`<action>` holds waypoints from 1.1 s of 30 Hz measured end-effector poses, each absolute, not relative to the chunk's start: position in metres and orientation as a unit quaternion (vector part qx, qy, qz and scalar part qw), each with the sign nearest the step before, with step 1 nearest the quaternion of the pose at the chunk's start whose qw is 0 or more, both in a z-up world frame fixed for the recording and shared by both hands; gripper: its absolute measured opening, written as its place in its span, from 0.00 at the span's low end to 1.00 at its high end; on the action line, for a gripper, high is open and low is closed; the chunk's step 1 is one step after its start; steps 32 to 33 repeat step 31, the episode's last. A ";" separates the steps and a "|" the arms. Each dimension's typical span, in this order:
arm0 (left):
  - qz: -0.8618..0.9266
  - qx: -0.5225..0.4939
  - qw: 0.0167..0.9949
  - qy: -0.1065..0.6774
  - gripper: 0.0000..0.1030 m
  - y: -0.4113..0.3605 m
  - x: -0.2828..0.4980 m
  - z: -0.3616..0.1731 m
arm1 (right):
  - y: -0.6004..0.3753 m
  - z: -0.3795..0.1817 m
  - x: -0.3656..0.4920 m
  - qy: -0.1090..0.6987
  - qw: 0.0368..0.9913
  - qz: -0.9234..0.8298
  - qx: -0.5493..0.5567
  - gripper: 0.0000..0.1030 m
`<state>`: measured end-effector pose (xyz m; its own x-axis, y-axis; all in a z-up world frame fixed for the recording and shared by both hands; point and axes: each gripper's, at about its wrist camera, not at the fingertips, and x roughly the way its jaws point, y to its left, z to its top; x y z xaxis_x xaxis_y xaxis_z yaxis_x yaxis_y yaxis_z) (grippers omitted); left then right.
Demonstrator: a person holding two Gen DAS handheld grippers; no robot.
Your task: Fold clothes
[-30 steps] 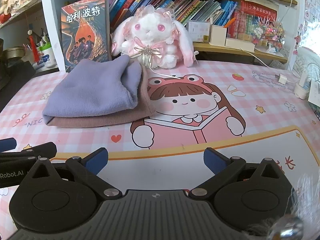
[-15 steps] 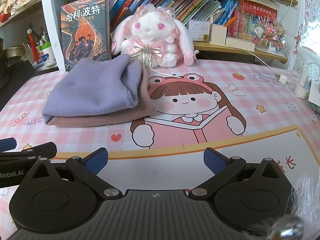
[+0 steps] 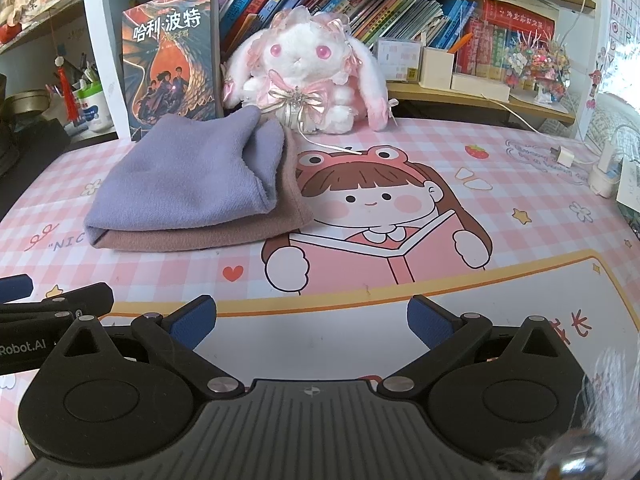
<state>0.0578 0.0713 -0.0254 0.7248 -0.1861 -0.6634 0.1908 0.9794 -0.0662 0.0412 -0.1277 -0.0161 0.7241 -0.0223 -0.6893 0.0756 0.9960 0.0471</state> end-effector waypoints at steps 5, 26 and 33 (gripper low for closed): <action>-0.103 0.001 0.928 0.359 0.98 0.072 0.059 -0.026 | -0.127 -0.016 0.042 0.373 0.927 -0.027 0.036 1.00; -0.108 -0.009 0.925 0.365 1.00 0.075 0.063 -0.031 | -0.126 -0.018 0.047 0.381 0.923 -0.026 0.040 1.00; -0.109 -0.009 0.925 0.365 1.00 0.076 0.064 -0.030 | -0.126 -0.019 0.048 0.382 0.923 -0.026 0.040 1.00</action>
